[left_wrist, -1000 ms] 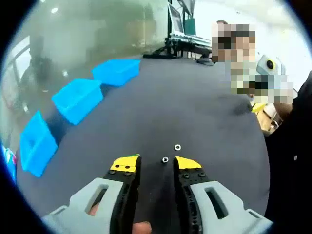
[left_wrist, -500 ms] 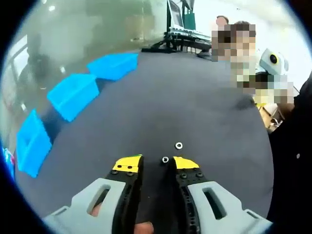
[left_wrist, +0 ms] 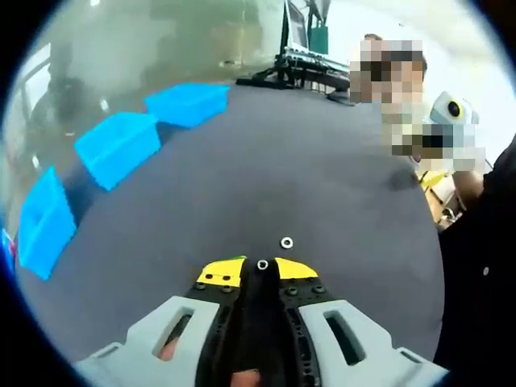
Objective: Sort the screws, nuts, and washers into the corresponding bins
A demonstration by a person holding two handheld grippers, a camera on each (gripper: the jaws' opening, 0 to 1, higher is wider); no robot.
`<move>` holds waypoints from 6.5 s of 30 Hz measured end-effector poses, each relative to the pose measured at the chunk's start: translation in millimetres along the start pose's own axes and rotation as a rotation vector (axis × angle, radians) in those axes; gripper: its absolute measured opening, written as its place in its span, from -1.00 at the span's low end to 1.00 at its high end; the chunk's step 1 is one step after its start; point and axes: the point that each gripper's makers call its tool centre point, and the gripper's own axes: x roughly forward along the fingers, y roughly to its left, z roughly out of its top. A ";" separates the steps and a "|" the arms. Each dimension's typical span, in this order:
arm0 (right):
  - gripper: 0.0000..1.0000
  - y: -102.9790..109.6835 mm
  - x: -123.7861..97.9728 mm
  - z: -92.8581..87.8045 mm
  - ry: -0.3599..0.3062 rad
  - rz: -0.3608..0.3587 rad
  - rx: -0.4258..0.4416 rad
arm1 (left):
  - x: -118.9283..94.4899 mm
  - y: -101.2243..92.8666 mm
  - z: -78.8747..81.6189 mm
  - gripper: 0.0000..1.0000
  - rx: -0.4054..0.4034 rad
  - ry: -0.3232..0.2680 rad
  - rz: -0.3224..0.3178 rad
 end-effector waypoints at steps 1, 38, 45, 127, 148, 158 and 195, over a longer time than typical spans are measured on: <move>-0.43 0.3 0.1 0.0 0.000 0.001 -0.001 | 0.1 -0.4 0.0 -0.79 -0.004 -0.001 -0.001; -0.43 -8.7 -1.9 24.9 -0.072 -0.069 -0.006 | -71.0 21.1 28.4 -0.90 -0.210 -0.448 0.305; -0.43 -11.4 -2.8 26.9 -0.074 -0.079 -0.007 | -106.8 29.8 32.1 -0.90 -0.227 -0.545 0.426; -0.43 -12.8 -0.5 18.2 -0.071 -0.068 0.024 | -109.4 274.6 65.3 -0.51 -0.360 -0.510 0.758; -0.43 -18.3 -2.0 19.4 -0.080 -0.082 0.024 | -120.5 184.8 78.7 -0.24 -0.284 -0.580 0.640; -0.43 -18.8 -4.0 17.7 -0.077 -0.091 0.022 | -137.3 83.0 72.2 -0.27 -0.240 -0.645 0.543; -0.43 -6.5 1.4 29.2 -0.096 -0.075 -0.012 | -185.4 -24.6 -43.1 -0.29 -0.233 -0.667 0.549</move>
